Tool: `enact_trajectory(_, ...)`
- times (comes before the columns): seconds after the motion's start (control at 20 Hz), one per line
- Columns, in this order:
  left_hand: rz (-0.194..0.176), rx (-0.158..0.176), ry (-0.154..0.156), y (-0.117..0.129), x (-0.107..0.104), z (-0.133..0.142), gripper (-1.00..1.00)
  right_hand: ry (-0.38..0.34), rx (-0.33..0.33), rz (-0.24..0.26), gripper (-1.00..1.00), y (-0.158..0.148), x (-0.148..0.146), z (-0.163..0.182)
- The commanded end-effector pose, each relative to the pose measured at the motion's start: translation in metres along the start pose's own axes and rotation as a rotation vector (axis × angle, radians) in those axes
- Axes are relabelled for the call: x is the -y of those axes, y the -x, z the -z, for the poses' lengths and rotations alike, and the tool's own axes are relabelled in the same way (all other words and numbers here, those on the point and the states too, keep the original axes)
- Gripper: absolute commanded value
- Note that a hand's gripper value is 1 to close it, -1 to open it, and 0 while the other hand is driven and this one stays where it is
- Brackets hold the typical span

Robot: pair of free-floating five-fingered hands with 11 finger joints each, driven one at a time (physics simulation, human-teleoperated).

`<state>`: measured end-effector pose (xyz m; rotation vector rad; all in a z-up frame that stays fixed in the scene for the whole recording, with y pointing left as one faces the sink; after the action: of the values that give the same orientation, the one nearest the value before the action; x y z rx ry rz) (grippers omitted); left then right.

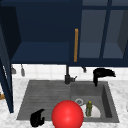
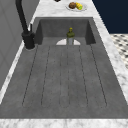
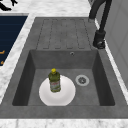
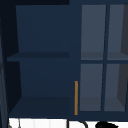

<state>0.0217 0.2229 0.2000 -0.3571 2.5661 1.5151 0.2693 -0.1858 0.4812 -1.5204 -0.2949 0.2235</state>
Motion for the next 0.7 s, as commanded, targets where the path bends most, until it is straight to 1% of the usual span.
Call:
enact_trajectory(0.0,0.0,0.0,0.0,0.0,0.0,0.0,0.0,-0.015,0.05,0.002,-1.0,0.006,-0.008,0.017)
enact_trajectory(0.15,0.0,0.0,0.0,0.0,0.0,0.0,0.0,-0.017,0.083,0.003,-1.0,0.01,-0.013,0.029)
enact_trajectory(0.45,0.0,0.0,0.0,0.0,0.0,0.0,0.0,-0.026,0.13,-0.02,-1.0,0.021,-0.034,0.056)
enact_trajectory(0.65,0.0,0.0,0.0,0.0,0.0,0.0,0.0,-0.038,0.156,-0.012,-1.0,0.028,-0.047,0.074)
